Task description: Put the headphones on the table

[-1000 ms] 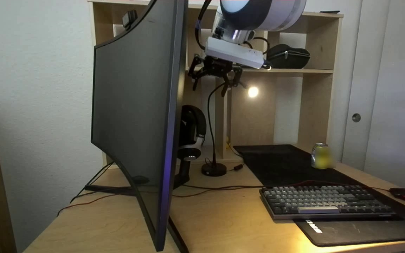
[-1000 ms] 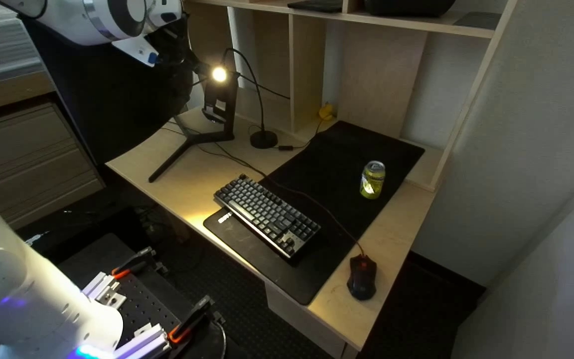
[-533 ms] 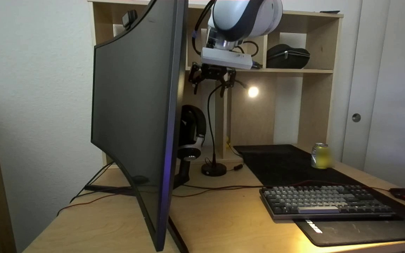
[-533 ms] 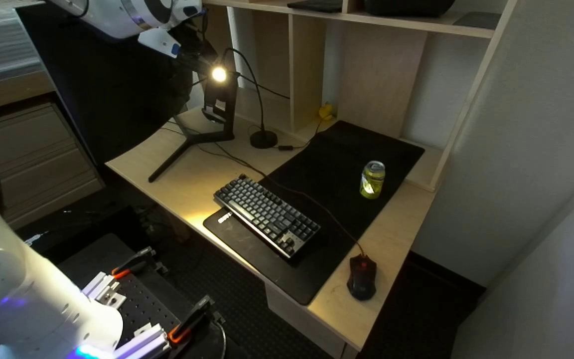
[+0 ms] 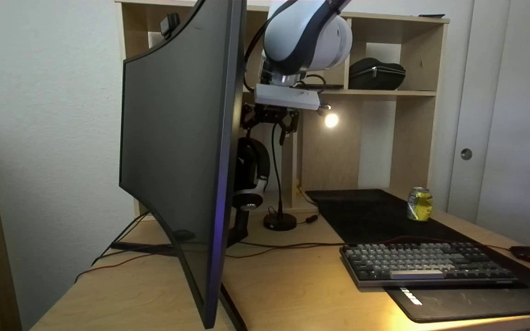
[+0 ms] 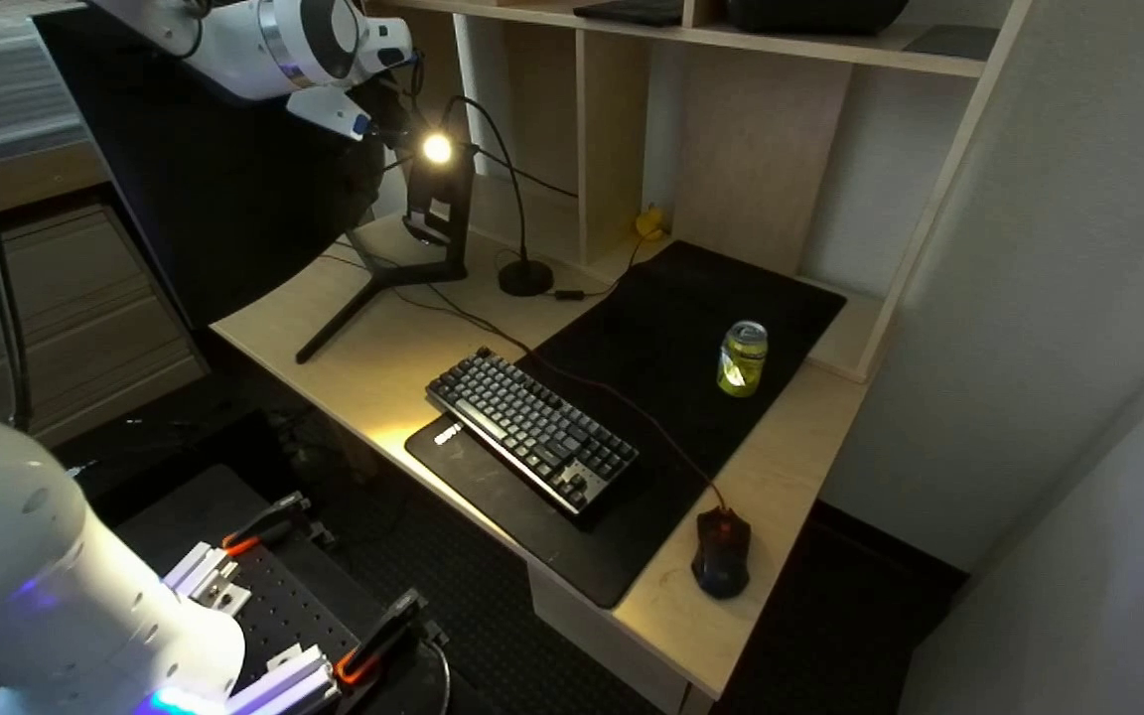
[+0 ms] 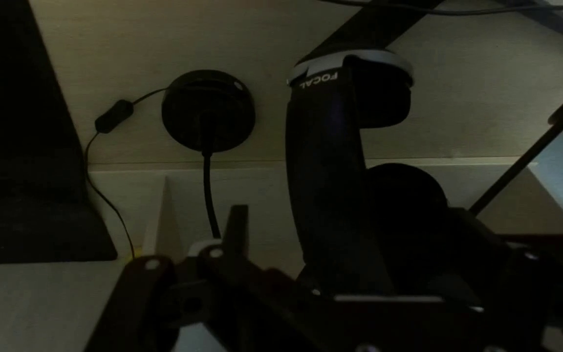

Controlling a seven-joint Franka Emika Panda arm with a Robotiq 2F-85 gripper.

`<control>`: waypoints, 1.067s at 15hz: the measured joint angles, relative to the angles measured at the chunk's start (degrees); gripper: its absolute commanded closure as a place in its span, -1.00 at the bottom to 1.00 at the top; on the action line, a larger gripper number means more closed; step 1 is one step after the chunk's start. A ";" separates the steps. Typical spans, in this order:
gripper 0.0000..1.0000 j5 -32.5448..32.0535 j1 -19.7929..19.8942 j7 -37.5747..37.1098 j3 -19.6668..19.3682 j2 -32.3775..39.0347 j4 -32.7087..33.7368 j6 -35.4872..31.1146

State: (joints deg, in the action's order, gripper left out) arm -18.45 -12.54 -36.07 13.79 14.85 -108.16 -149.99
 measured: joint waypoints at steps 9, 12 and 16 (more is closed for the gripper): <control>-0.33 -2.44 -7.83 1.46 -9.16 12.83 12.79 0.15; 0.11 -1.47 -8.26 4.07 -9.82 14.53 14.68 0.83; 0.58 -1.07 -9.03 5.68 -10.50 14.70 15.76 1.82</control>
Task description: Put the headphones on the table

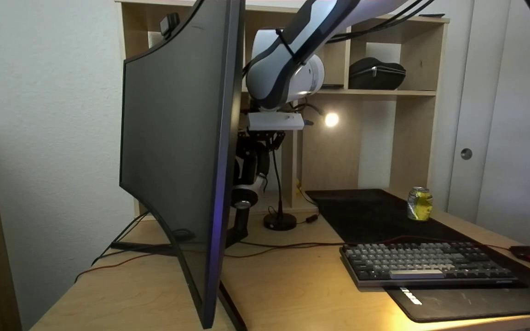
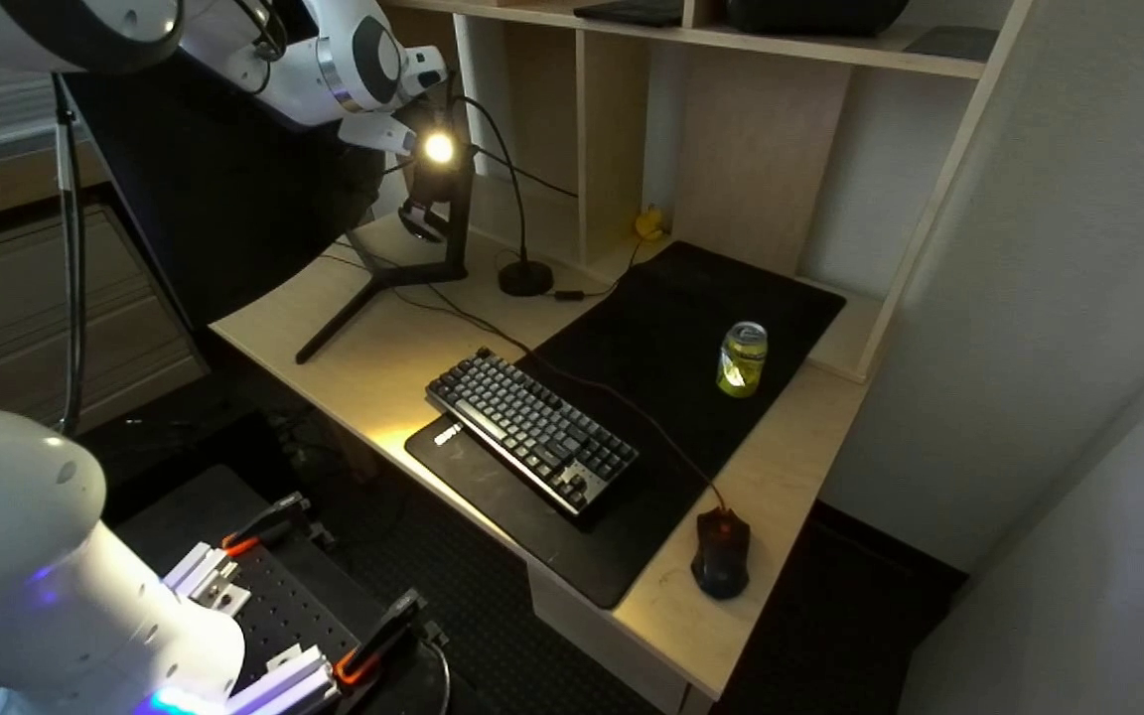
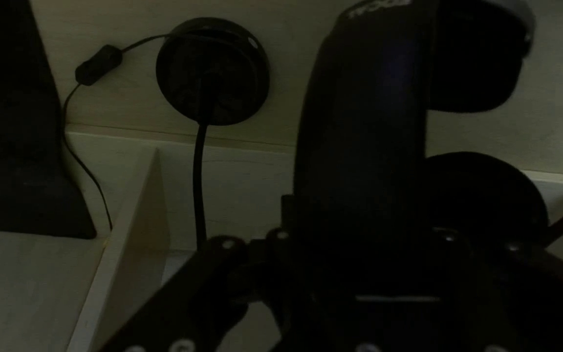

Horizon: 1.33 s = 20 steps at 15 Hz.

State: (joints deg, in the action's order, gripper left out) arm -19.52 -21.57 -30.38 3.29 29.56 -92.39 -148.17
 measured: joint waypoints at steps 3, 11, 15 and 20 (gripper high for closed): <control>0.73 2.52 -0.20 3.52 0.27 -0.02 0.35 1.54; 0.88 4.95 -0.29 8.16 0.45 -5.29 1.18 11.40; 0.87 -0.95 -0.85 5.93 0.17 -11.00 1.13 12.88; 0.87 -13.86 -1.08 -2.92 -0.52 -17.43 1.42 15.23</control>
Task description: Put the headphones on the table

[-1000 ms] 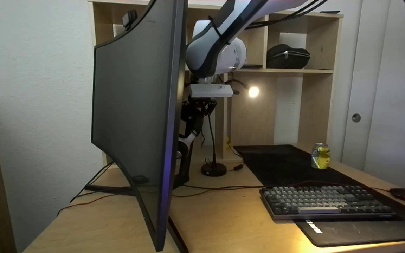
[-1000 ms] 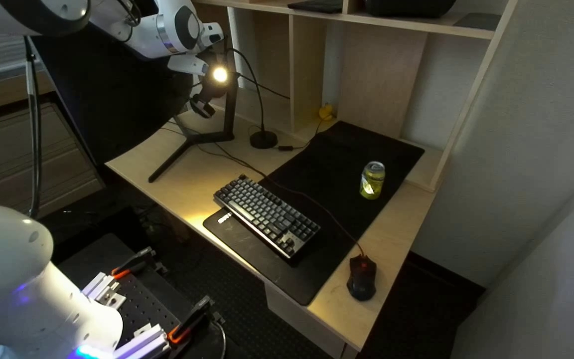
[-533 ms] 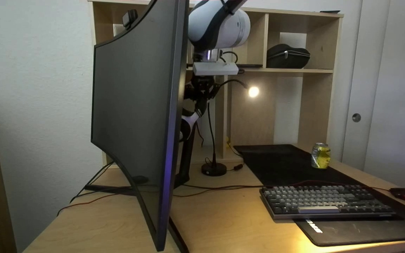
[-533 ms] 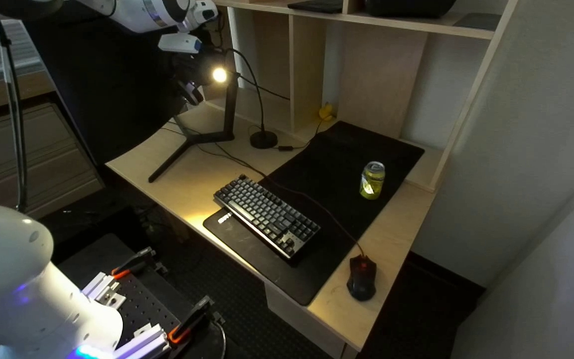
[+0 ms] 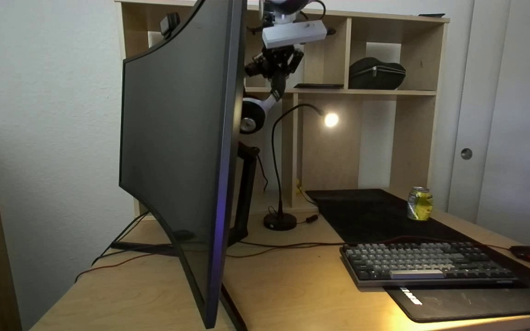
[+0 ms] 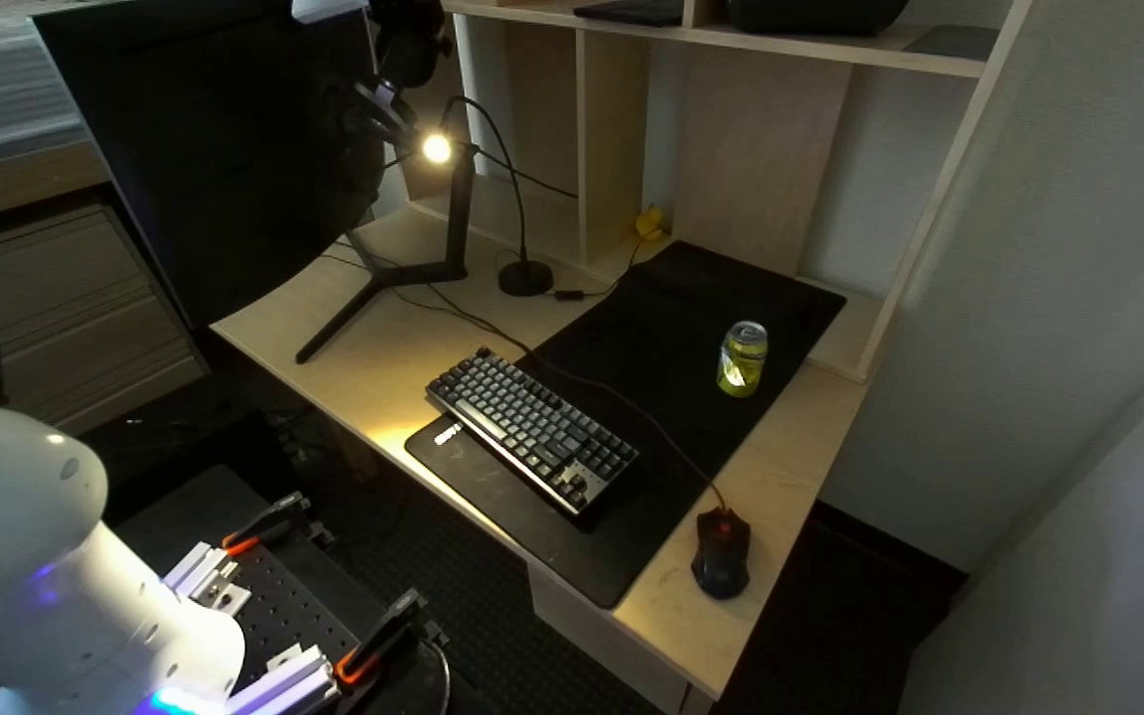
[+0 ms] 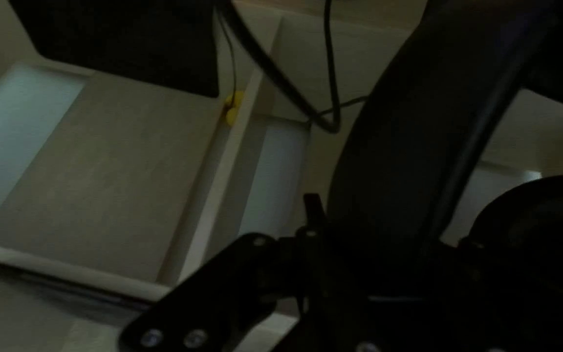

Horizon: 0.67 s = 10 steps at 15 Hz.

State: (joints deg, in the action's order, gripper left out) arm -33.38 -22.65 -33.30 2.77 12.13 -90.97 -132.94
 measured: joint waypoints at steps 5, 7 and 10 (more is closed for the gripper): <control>0.87 -6.78 2.68 -9.54 -0.24 -5.71 2.40 8.01; 0.87 -4.57 5.71 -10.87 -0.30 -8.51 2.76 10.46; 0.87 2.38 11.52 -10.71 -1.35 -12.83 2.29 13.04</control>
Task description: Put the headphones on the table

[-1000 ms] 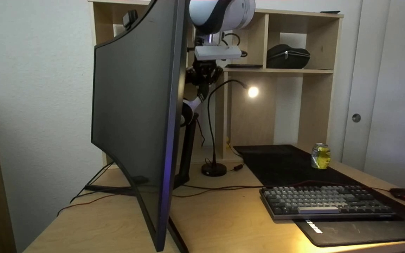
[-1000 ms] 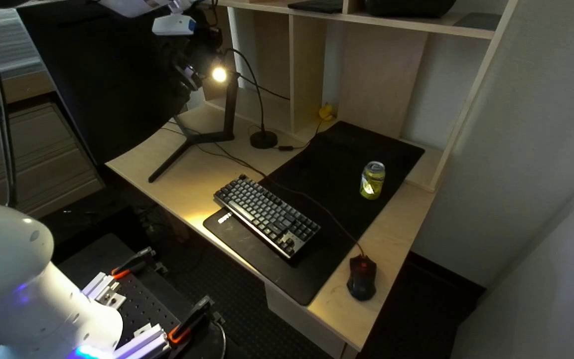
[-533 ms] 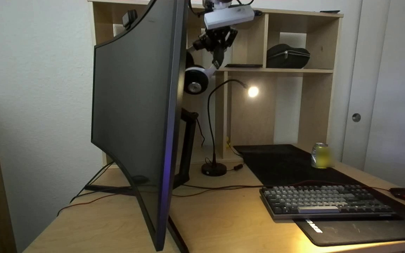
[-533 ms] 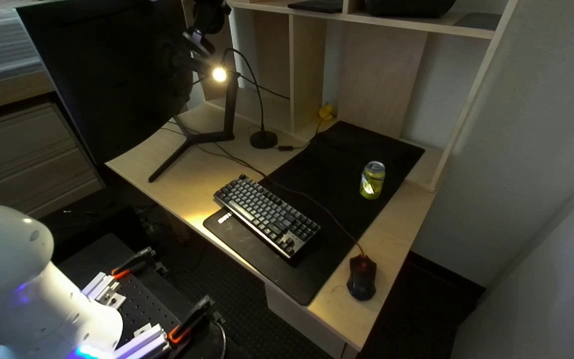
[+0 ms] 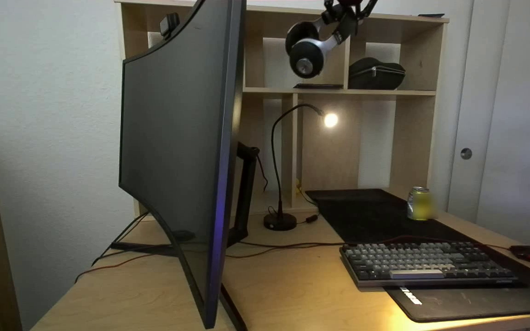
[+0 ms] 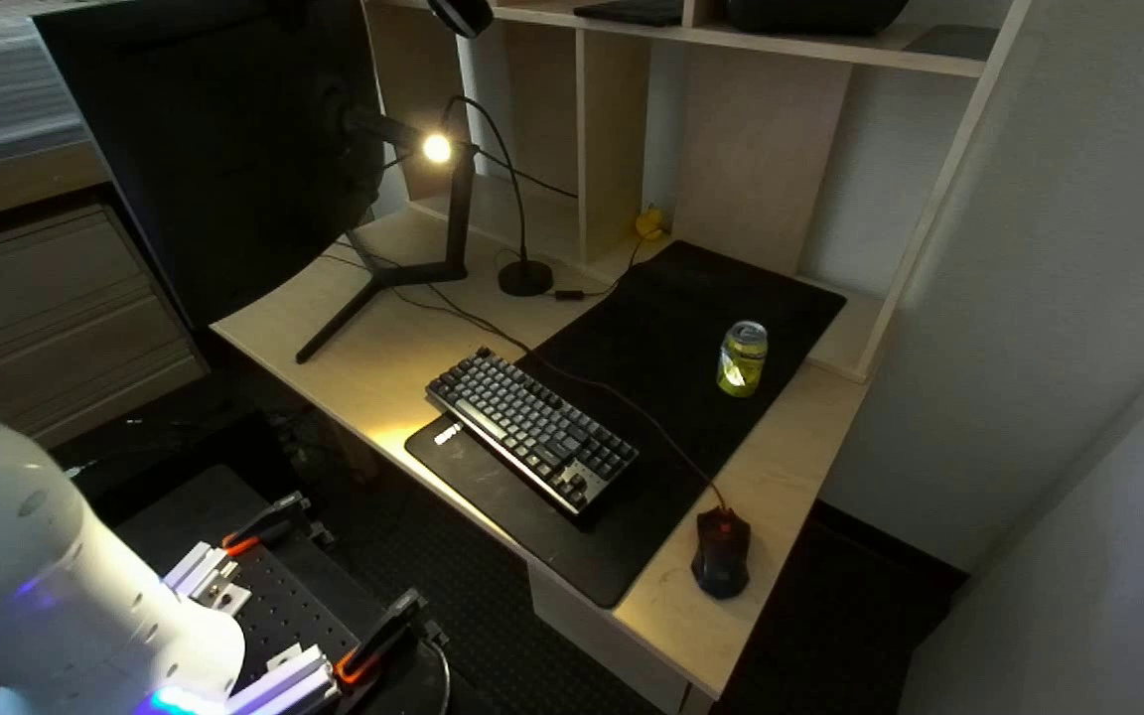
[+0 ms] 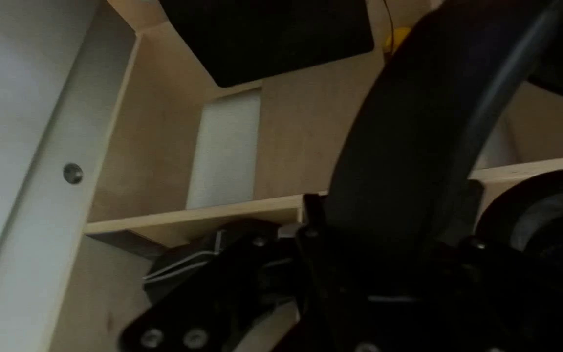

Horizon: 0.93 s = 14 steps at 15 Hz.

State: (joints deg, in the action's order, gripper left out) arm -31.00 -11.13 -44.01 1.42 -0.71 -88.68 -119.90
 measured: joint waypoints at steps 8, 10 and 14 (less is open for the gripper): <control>0.87 13.14 7.42 1.59 -2.55 -4.76 -6.14 0.95; 0.87 14.81 10.33 0.68 -4.27 -2.89 -6.95 1.55; 0.46 16.19 16.31 -0.67 -9.16 1.91 -9.48 1.56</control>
State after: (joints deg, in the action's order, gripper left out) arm -14.81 5.18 -44.68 -7.74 1.20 -98.17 -118.34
